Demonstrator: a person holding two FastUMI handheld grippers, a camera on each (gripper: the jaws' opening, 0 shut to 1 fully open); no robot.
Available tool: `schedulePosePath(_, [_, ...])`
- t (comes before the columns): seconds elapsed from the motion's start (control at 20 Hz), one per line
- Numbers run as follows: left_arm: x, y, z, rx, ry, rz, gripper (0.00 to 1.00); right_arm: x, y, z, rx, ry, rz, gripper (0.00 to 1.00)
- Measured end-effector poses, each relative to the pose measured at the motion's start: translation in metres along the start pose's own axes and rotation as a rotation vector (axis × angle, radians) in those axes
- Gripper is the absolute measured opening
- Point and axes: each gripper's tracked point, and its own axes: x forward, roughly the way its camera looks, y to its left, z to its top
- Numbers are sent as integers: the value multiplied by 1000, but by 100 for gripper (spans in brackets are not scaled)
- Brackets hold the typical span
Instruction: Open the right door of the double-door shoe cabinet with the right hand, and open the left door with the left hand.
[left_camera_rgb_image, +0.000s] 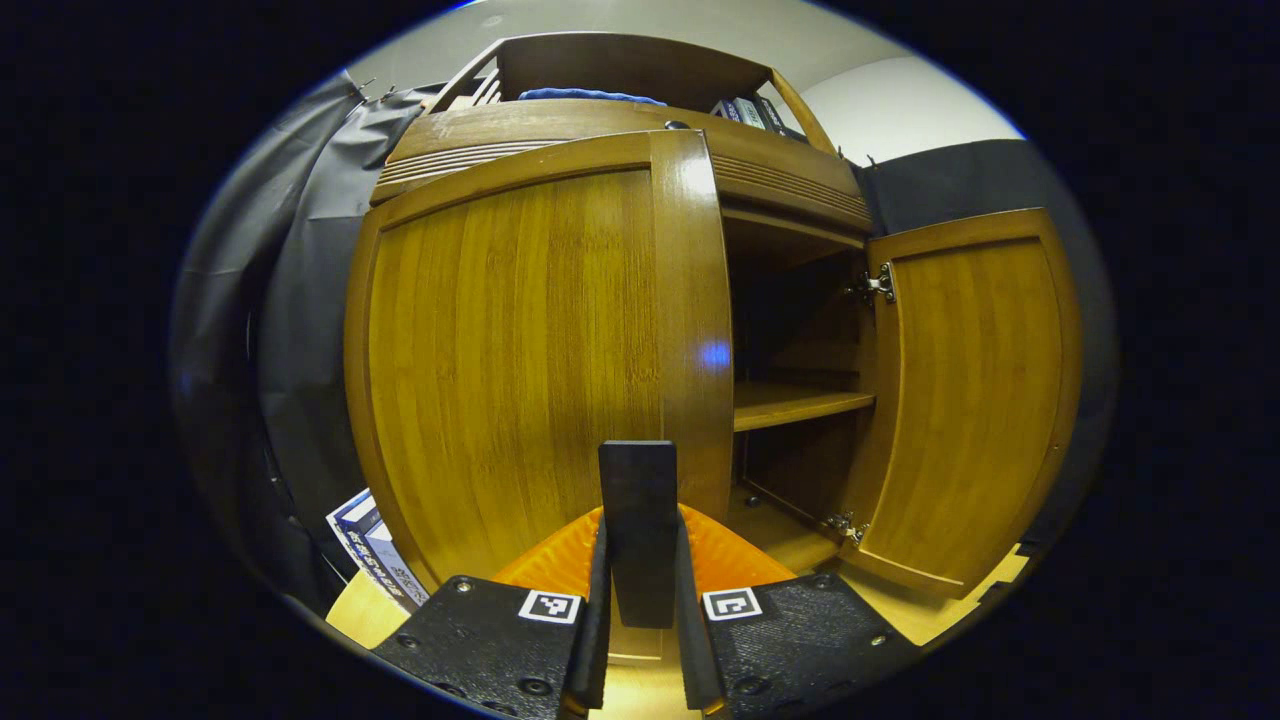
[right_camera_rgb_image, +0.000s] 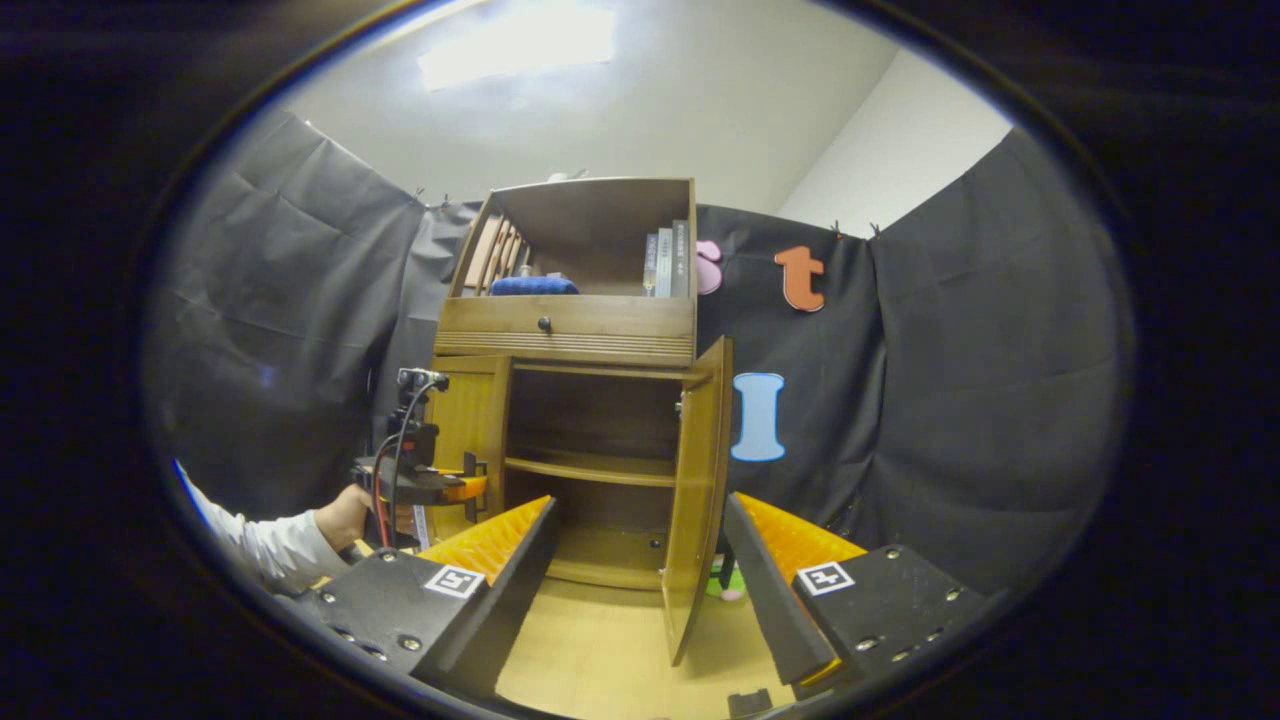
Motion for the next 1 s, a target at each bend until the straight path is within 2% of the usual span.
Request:
schedulePosePath(0.55, [-64,25,-2,-6,-5,-32,30,-2,4,-3,-5,26,53,98])
schedulePosePath(1.0, [-94,45,-4,-13,24,-39,29,-6,10,-5,-13,30,87,97])
